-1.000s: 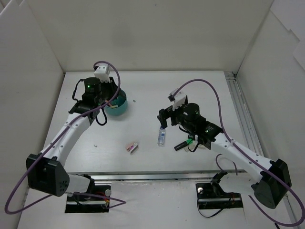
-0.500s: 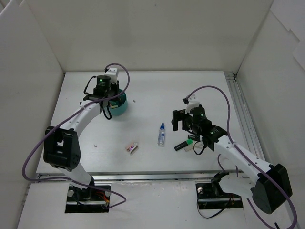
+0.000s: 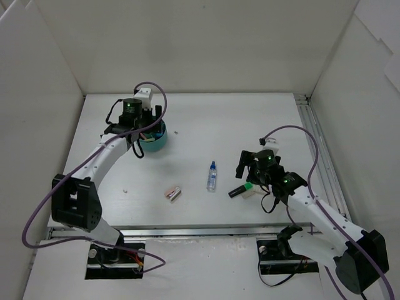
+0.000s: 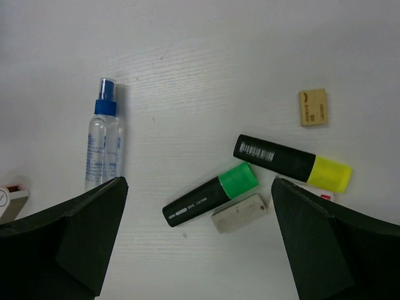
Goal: Sort the stationery into containers
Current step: Place the pen in the storage box, then pick up the pen from the center of the board.
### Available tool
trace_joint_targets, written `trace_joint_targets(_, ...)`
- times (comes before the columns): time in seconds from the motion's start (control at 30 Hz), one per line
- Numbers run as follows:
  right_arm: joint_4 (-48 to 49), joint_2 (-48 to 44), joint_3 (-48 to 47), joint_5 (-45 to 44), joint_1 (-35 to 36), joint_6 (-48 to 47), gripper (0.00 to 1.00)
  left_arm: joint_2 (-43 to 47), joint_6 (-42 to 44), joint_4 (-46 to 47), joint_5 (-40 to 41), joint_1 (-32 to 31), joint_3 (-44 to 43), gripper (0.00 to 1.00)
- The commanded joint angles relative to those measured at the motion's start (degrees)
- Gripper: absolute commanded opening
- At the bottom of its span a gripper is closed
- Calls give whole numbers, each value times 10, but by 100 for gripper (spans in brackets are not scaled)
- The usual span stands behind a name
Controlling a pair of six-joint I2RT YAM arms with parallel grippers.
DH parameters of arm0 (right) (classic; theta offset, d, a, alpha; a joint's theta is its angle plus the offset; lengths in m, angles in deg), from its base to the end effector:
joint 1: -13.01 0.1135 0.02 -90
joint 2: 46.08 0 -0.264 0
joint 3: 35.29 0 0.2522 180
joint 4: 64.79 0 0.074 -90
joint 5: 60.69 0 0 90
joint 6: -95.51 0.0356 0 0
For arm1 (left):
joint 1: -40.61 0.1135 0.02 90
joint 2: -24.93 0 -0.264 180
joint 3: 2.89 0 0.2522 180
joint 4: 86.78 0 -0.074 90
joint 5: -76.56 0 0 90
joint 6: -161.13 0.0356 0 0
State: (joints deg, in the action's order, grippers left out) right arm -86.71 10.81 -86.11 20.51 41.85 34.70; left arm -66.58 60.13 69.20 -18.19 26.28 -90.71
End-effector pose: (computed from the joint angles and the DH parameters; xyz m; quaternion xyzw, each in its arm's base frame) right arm 0.1980 0.1028 0.2567 0.0421 0.8545 0.1916 0.4810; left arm 0.3631 -0.0958 0.3103 0.0463 0.8541 -0.1479 0.4964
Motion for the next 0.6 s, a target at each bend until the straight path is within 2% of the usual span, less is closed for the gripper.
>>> trace_joint_targets(0.0,-13,0,11,-12,-1,71,98,88,1,21,-3,-10,-2,78)
trace_joint_targets(0.17,-15,57,6,12,2,112,98,192,-33,12,-17,-15,58,100)
trace_joint_targets(0.37,-14,142,-12,-12,38,140,98,306,-94,5,-27,-34,173,100)
trace_joint_targets(0.57,-13,183,-18,-25,47,155,98,385,-128,-2,-20,-40,255,100)
